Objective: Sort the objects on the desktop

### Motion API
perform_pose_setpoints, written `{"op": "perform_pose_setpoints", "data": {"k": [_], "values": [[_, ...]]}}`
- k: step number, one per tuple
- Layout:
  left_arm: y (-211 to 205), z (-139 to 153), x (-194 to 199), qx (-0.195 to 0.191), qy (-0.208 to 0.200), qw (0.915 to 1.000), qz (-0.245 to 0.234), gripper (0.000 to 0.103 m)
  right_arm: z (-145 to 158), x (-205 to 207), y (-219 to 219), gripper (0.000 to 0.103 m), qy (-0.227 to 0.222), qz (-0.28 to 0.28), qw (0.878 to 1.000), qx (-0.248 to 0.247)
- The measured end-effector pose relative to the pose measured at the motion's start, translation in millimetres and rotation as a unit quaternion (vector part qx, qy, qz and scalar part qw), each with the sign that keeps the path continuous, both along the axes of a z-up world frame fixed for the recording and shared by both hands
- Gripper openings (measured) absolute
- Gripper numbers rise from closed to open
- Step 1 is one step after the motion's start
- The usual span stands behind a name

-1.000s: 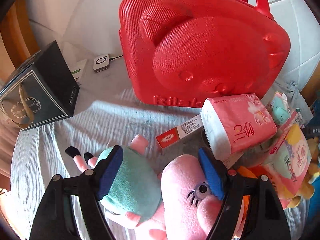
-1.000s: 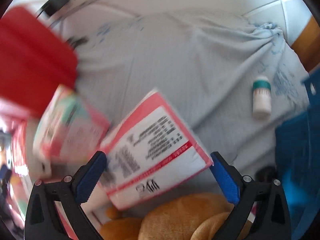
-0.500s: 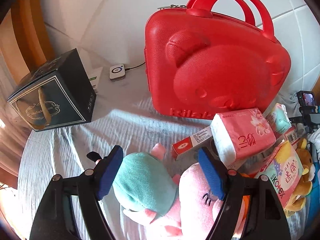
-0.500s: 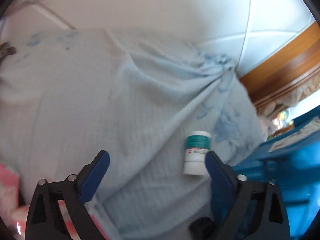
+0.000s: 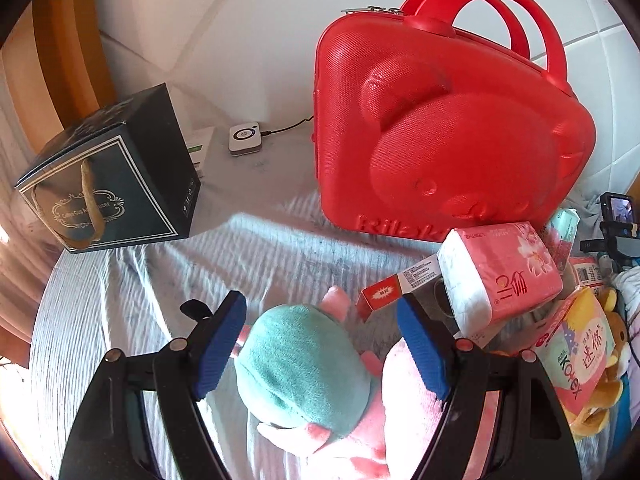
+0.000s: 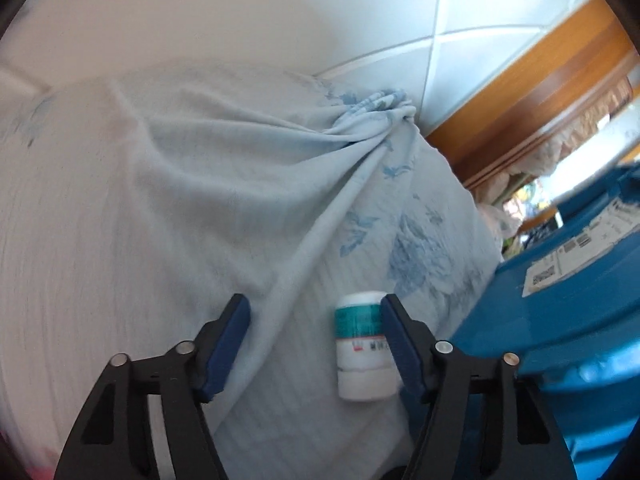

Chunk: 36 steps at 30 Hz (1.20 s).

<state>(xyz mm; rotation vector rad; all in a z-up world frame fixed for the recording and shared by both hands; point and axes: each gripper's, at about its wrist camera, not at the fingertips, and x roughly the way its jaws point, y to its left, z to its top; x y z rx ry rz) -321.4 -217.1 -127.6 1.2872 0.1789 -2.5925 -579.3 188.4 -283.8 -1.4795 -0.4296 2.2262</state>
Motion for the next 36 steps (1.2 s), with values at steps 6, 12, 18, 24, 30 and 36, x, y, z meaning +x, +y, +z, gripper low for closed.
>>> {"op": "perform_pose_setpoints", "data": {"k": [6,12,18,24,30,36], "values": [[-10.4,-3.1,2.6,-0.005,-0.003,0.9999,0.011,0.077,11.2,40.3,0.3,0.084,-0.015,0.006,0.995,-0.102],[-36.1,-4.2,-1.4,0.01,0.006,0.999,0.042,0.077,14.3,98.0,11.2,0.086,-0.06,0.034,0.971,-0.227],[-27.3,-16.0,-29.2,0.019,-0.027,0.9991,-0.025,0.077,58.1,175.1,14.4,0.09,0.0,0.068,0.957,-0.281],[36.1,-52.6,-87.7,-0.044,-0.117,0.9701,-0.209,0.077,81.6,246.7,19.1,0.093,0.074,0.056,0.956,-0.28],[71.4,-101.4,-115.5,-0.115,-0.19,0.9284,-0.298,0.077,84.5,272.1,38.5,0.094,0.119,0.029,0.954,-0.273],[82.5,-115.2,-106.5,-0.116,-0.182,0.9297,-0.299,0.029,58.1,244.6,51.2,0.095,0.126,-0.013,0.954,-0.272]]}}
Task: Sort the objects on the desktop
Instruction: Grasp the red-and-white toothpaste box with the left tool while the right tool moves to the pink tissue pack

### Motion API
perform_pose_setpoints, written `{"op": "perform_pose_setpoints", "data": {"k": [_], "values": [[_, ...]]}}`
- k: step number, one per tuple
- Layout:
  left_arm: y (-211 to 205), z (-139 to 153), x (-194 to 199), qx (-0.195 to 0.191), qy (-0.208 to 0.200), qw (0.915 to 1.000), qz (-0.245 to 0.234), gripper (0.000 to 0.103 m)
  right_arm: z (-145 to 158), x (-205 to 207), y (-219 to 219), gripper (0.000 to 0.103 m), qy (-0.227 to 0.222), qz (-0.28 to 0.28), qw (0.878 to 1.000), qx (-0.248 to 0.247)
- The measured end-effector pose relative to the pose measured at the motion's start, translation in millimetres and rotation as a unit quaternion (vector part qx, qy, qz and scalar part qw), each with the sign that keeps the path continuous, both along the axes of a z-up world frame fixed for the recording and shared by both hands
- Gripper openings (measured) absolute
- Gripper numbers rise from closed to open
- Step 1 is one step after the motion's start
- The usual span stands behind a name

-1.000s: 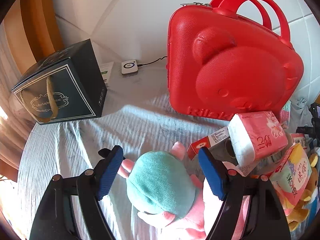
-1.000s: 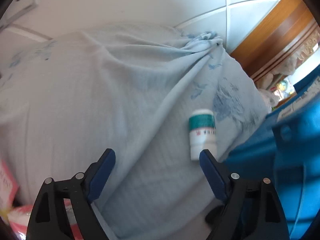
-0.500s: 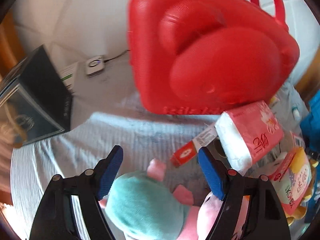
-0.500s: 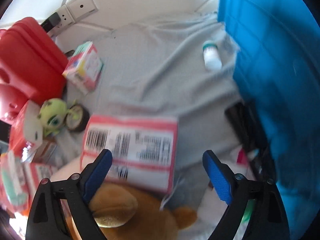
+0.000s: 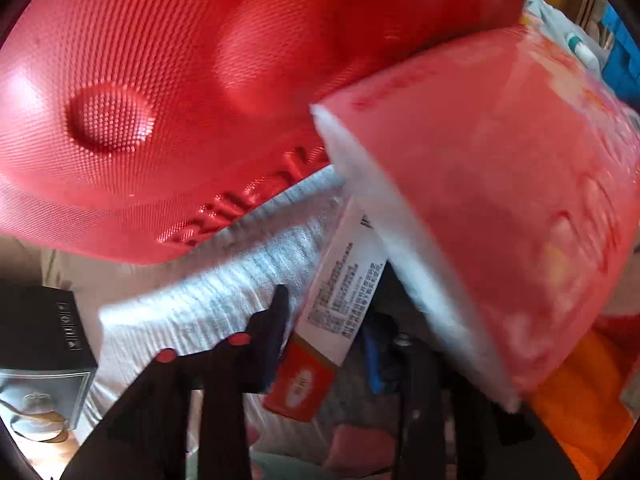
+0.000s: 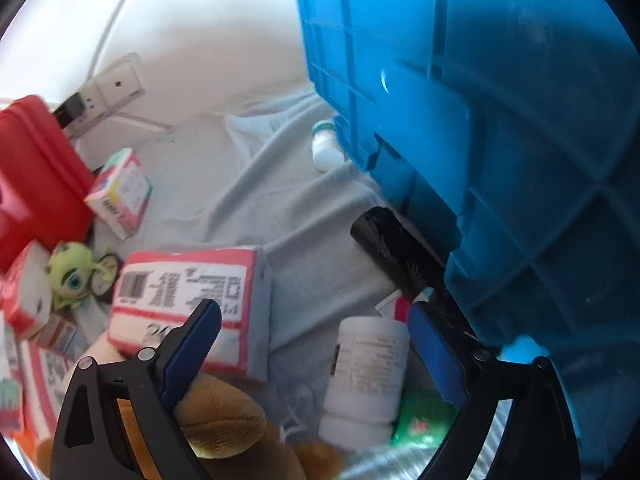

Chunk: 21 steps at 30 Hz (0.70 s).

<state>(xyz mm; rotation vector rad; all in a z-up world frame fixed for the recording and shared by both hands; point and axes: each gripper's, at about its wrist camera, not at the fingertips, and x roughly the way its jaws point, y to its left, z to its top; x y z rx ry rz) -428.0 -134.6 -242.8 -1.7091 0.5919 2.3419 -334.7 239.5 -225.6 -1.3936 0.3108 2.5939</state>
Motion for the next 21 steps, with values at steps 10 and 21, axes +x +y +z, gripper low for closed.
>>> {"op": "perform_pose_setpoints", "data": {"k": [10,21], "values": [[-18.9,84.4,103.5,0.044,0.103,0.9918,0.06,0.022,11.9,22.6,-44.3,0.091,-0.041,0.149,0.983,-0.095],[-1.5,154.9,163.7,0.086,0.161,0.979,0.091,0.022,23.7,-17.9,-72.9,0.103,-0.056,0.273,0.959,0.053]]}}
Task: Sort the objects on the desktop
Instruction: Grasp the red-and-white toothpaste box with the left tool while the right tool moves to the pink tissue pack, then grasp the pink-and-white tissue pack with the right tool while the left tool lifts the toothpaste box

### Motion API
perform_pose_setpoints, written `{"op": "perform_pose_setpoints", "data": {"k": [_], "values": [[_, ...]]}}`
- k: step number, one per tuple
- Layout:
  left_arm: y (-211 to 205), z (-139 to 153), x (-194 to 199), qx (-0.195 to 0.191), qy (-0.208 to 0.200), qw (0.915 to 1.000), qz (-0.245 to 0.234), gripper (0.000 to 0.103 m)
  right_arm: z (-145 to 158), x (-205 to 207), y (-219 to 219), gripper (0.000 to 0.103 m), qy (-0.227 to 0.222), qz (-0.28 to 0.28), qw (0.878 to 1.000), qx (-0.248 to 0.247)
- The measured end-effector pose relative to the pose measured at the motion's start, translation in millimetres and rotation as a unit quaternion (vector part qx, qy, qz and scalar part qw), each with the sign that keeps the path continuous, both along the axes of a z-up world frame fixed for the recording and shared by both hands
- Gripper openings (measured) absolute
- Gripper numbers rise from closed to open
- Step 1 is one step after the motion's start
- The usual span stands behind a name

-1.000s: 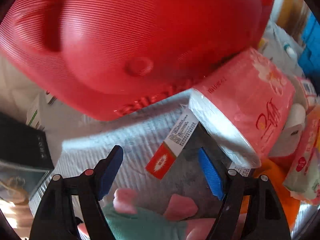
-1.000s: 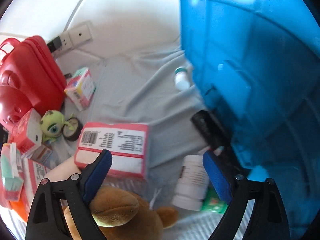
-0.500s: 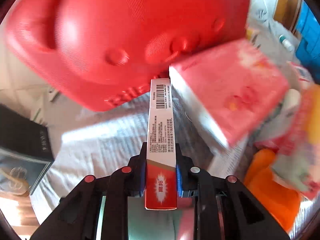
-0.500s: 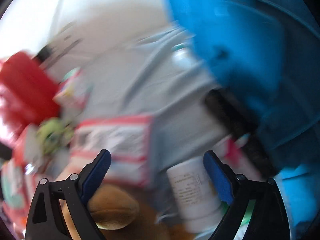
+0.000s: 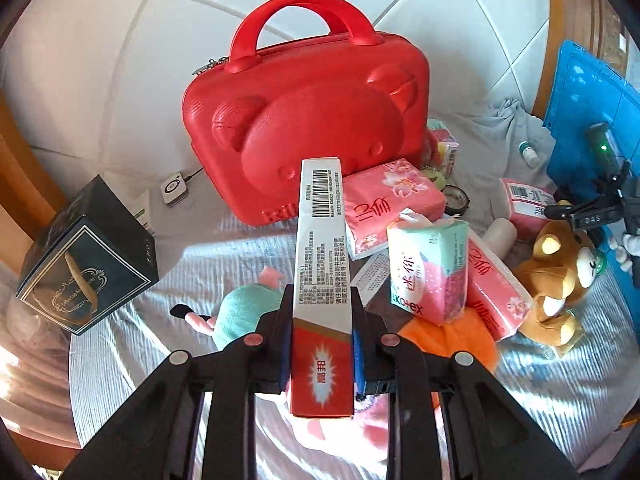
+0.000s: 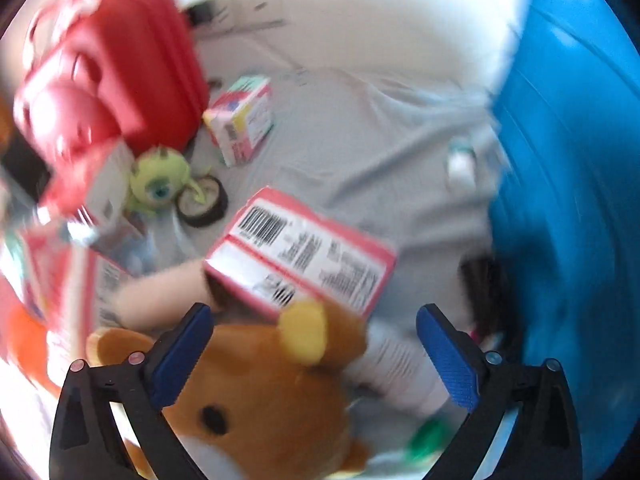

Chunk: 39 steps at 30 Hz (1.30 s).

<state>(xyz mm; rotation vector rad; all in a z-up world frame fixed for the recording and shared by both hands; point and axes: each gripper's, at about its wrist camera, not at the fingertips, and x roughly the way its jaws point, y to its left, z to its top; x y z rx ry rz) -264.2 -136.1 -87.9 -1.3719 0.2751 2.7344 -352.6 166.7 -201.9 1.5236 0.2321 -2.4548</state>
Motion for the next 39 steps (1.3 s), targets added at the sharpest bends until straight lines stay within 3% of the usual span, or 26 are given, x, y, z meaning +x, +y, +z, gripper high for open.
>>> {"op": "perform_pose_setpoints", "data": {"k": [3,8,12,13,16,20,26,35,39], "values": [[9.7,-3.2,8.2,0.014,-0.007,0.9999,-0.001,0.022,-3.1,-16.3,-8.2,0.103,-0.001,0.064,0.997,0.05],[24.2,-18.4,4.2,0.032,-0.025,0.9992,0.003,0.022,-32.2,-39.8,-32.4,0.103,-0.07,0.168,0.98,0.085],[31.0,-21.6,0.1,0.034,-0.026,0.9991,0.007,0.022,-47.1,-59.0,-36.1,0.102,-0.07,0.142,0.984,0.08],[32.4,-20.5,0.2,0.035,-0.024,0.9991,0.007,0.022,-45.5,-61.5,-34.0,0.095,-0.073,0.122,0.987,0.072],[35.0,-13.9,4.3,0.037,-0.015,0.9992,0.005,0.022,-31.5,-54.7,-28.3,0.087,-0.054,0.089,0.993,0.053],[41.1,2.4,18.4,0.04,0.003,0.9992,-0.004,0.022,12.5,-25.3,-12.4,0.084,-0.001,0.046,0.999,0.006],[58.7,39.4,56.4,0.042,0.045,0.9977,-0.026,0.022,96.3,45.6,5.6,0.079,0.08,0.029,0.996,-0.042],[117.1,94.9,117.8,0.045,0.106,0.9891,-0.091,0.022,205.2,166.8,42.9,0.076,0.183,-0.01,0.979,-0.092],[157.9,120.6,135.6,0.05,0.133,0.9807,-0.134,0.022,247.2,215.7,71.8,0.076,0.229,-0.033,0.967,-0.104]]}}
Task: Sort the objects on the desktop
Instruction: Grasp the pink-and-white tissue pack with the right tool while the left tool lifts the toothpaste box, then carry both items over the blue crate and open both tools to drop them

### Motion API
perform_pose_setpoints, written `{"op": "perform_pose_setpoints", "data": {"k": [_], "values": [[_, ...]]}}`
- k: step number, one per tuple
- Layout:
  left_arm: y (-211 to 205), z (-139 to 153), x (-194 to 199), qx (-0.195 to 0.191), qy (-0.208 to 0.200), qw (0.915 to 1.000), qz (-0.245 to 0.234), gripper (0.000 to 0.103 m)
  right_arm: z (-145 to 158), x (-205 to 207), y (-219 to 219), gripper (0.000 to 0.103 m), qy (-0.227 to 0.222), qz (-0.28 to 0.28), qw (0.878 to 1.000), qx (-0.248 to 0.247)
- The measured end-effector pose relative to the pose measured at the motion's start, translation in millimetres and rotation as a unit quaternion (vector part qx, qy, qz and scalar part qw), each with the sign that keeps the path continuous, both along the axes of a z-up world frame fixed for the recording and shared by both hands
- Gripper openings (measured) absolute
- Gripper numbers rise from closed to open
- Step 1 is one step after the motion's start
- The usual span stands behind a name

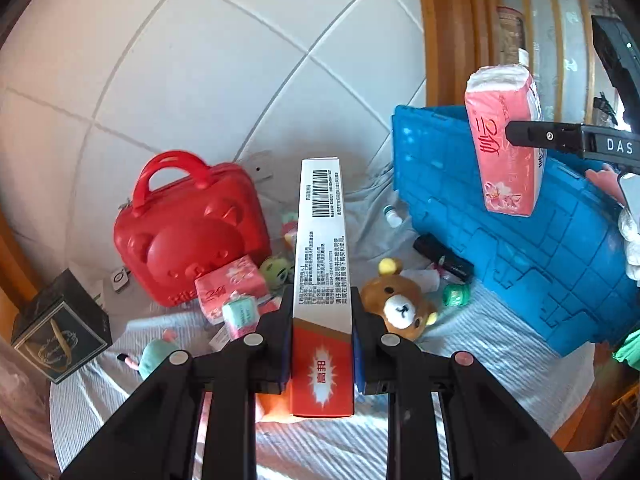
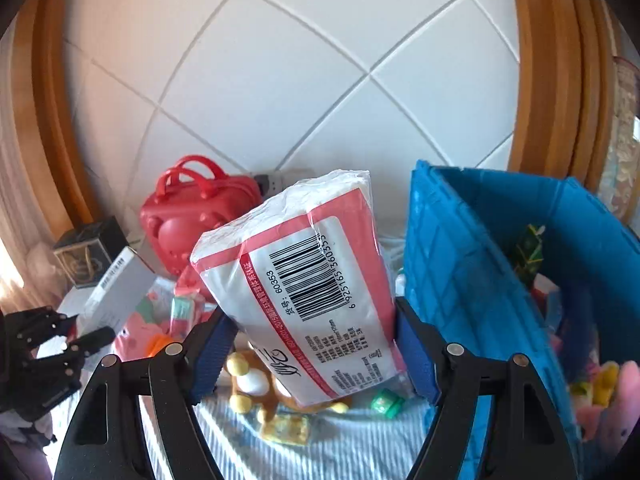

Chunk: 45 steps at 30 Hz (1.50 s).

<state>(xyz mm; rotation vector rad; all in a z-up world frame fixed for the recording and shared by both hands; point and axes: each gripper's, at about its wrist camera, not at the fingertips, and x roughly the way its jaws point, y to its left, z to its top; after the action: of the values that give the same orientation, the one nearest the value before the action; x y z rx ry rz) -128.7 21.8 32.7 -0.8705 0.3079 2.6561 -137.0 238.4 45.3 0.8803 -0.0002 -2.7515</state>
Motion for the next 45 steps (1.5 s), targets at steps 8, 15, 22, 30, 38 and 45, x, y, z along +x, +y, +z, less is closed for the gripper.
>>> {"op": "perform_pose_setpoints", "data": {"k": [8,15,22,30,38,45], "values": [[108.9,49.4,25.0,0.016,0.051,0.9943,-0.092,0.022,63.8,76.3,88.4,0.076,0.061,-0.081,0.995,-0.002],[221.8,73.8,34.7,0.031,0.065,0.983,-0.169,0.022,79.0,110.4,181.9,0.076,0.068,-0.156,0.985,0.017],[328.5,67.9,32.0,0.026,0.04,0.9751,-0.216,0.022,57.0,118.4,254.5,0.076,0.037,-0.194,0.98,0.029],[396.5,48.5,16.5,0.001,0.022,0.9762,-0.216,0.022,39.6,114.0,334.9,0.076,0.024,-0.232,0.972,0.043],[417.0,43.6,7.8,-0.024,0.021,0.9809,-0.192,0.023,13.7,85.8,378.3,0.077,-0.005,-0.25,0.966,0.066],[411.0,47.2,15.8,-0.024,0.046,0.9836,-0.173,0.077,-4.4,66.3,391.1,0.082,-0.023,-0.261,0.962,0.078]]}}
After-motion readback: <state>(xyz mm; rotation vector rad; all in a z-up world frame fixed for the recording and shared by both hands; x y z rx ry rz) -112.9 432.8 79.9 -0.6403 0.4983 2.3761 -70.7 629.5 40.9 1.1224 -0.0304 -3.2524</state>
